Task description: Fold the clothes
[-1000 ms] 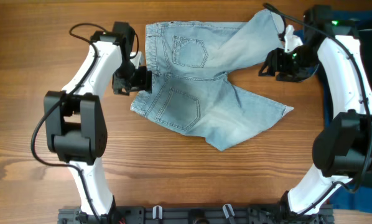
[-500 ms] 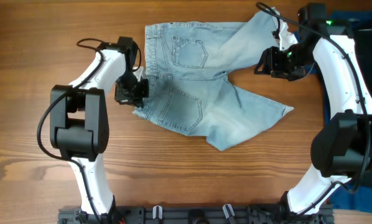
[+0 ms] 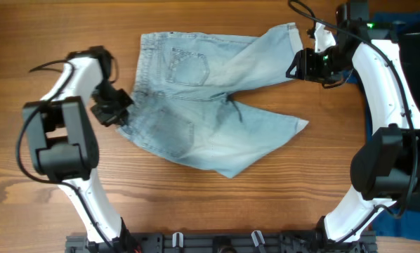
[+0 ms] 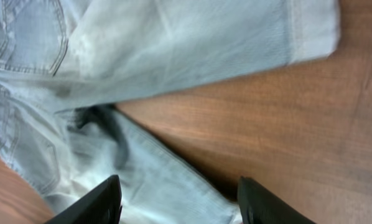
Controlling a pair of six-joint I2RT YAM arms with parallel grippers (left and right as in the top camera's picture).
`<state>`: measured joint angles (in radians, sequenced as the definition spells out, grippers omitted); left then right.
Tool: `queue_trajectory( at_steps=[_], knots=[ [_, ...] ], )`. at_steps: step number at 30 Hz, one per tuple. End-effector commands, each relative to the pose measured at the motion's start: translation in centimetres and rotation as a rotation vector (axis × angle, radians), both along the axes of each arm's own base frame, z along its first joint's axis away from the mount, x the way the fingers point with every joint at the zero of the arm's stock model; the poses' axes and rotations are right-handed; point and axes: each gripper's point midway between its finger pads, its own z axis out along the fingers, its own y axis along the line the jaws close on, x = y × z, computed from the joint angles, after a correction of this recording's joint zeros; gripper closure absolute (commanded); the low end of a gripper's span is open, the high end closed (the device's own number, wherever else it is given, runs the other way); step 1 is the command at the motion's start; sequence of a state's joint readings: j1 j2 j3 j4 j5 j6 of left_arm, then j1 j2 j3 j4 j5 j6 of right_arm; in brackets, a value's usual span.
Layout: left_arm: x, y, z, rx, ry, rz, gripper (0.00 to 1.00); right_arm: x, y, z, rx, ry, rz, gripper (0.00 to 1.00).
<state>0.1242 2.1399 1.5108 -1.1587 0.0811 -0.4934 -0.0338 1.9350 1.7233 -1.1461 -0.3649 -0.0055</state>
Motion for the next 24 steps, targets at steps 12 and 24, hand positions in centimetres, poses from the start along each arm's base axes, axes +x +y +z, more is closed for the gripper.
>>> queue_trajectory(
  at_steps=[12,24],
  knots=[
    [2.8,0.6,7.4,-0.016,-0.296,-0.159,0.30,4.8,-3.2,-5.0,-0.213,-0.010,-0.320,0.40],
    [7.2,-5.5,15.6,0.032,-0.675,-0.425,0.23,6.0,-4.1,-10.1,-0.236,0.061,-0.524,0.40]
  ],
)
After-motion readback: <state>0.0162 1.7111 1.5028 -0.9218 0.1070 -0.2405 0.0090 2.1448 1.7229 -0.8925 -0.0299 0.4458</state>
